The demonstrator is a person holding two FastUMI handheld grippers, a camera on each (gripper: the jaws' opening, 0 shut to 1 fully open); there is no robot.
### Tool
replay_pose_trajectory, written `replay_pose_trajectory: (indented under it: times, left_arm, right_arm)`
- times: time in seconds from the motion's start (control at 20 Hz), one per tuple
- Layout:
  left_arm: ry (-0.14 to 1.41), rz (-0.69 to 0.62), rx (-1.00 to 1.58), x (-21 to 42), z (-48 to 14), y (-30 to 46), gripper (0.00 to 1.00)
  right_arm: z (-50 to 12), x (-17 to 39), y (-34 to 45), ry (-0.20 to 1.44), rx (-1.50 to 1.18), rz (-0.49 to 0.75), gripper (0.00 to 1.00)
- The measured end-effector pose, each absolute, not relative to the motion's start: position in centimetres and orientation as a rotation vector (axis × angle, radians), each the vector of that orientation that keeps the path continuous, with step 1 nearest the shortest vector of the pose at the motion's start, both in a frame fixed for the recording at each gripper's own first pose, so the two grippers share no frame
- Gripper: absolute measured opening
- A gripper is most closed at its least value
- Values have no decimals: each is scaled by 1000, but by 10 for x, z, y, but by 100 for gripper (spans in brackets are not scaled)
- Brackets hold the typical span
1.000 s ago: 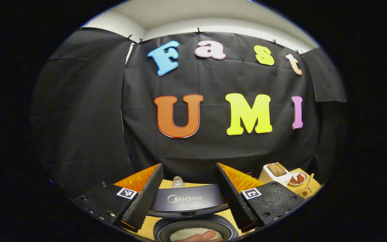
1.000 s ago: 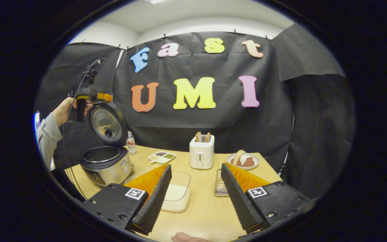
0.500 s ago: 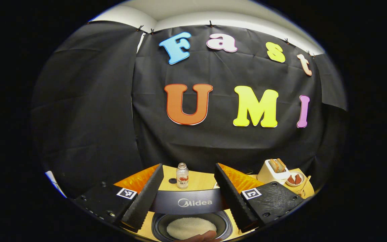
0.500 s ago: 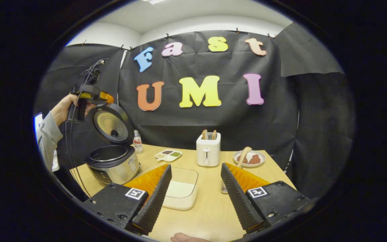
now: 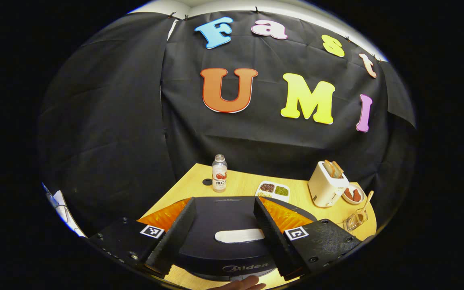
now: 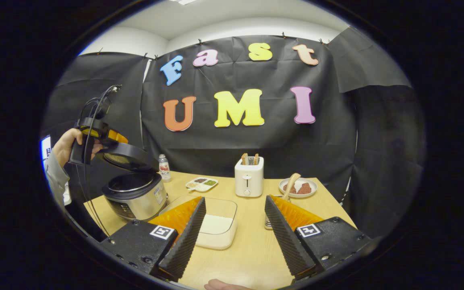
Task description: Close the left gripper, press the button to open the rice cooker; take a wooden spoon from the chopstick holder with the right hand, scoop a spoonful of rice and pour it into the rice cooker, then put the wooden spoon back into the chopstick holder.
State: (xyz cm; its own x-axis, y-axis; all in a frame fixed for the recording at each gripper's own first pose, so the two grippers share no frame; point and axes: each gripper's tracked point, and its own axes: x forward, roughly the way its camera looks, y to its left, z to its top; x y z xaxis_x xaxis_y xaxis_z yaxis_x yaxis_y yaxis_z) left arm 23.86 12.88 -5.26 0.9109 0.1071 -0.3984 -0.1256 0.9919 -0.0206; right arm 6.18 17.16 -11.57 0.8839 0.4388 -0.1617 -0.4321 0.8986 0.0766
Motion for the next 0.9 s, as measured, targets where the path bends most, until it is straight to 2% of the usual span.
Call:
replay_pose_trajectory:
  times: [0.1, 0.55, 0.9]
  left_arm:
    - [466, 114, -49, 229, -72, 124, 93]
    - [530, 113, -21, 196, -114, 118, 95]
    - [451, 117, 8, 183, -133, 115, 96]
  right_arm:
    - [-119, 57, 178, 181, 20, 471, 95]
    - [-127, 45, 206, 193, -5, 539, 96]
    - [-142, 47, 218, 230, -3, 556, 95]
